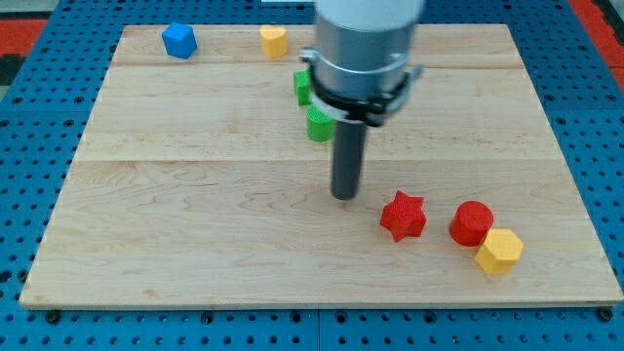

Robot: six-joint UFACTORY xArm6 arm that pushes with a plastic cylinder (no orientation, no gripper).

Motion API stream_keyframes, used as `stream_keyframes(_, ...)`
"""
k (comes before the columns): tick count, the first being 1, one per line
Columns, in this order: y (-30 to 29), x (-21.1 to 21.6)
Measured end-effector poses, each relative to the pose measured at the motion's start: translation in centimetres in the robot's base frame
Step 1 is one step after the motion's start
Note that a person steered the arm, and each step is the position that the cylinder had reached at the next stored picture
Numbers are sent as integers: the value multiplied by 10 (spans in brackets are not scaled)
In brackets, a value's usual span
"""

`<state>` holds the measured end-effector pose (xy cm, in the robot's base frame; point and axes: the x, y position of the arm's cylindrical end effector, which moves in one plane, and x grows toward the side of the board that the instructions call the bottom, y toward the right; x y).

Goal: Push the green circle to the group of blocks

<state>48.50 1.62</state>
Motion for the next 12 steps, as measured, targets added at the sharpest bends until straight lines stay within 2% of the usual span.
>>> stream_keyframes(1, 22, 7)
stream_keyframes(2, 81, 32)
stream_keyframes(3, 84, 44)
stream_keyframes(5, -92, -13)
stream_keyframes(6, -144, -69)
stream_keyframes(7, -125, -128)
stream_keyframes(9, 22, -99)
stream_keyframes(10, 15, -123)
stream_keyframes(11, 40, -104)
stream_keyframes(12, 86, -33)
